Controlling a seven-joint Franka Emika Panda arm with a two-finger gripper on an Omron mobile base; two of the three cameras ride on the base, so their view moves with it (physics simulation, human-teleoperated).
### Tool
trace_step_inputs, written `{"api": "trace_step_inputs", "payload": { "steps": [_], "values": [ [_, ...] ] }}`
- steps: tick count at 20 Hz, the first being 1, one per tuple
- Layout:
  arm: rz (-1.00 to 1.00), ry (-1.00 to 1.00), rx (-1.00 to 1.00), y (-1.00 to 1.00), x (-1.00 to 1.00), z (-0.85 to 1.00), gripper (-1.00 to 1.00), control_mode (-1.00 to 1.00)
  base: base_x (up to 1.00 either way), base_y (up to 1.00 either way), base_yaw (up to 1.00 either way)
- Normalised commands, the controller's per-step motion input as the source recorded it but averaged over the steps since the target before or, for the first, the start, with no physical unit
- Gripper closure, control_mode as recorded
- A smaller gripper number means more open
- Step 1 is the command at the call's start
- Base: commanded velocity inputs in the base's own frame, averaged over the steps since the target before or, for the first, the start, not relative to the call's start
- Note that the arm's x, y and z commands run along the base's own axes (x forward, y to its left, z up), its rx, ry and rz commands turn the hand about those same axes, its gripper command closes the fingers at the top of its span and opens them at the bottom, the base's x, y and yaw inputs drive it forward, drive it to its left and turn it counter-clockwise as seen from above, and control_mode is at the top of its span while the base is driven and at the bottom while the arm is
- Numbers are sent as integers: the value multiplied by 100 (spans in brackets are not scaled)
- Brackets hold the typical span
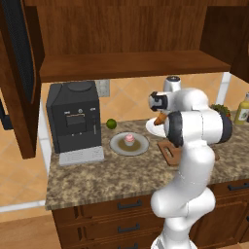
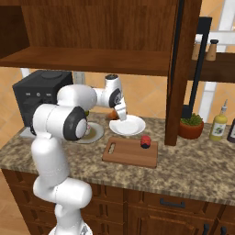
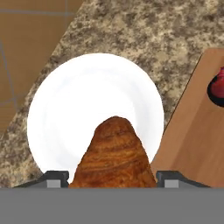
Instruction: From the different types of pastries on the counter, select a croissant and place it on the cutting board. Then retrieve a jar of jam from the cabinet and place it alongside the croissant on the cutting board.
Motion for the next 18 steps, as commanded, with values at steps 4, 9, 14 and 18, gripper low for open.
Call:
{"api": "trace_step_inputs", "payload": {
  "steps": [4,9,14,18],
  "values": [
    [-2,-20,-3,50,-85,-16,100,-100,0,0,0],
    [-3,-7,1,15,-44,44,100,-100,0,0,0],
    [-2,0,11,0,-2,100,100,-100,0,0,0],
    [-11,32,-1,0,-47,-14,100,-100,0,0,0]
  ]
}}
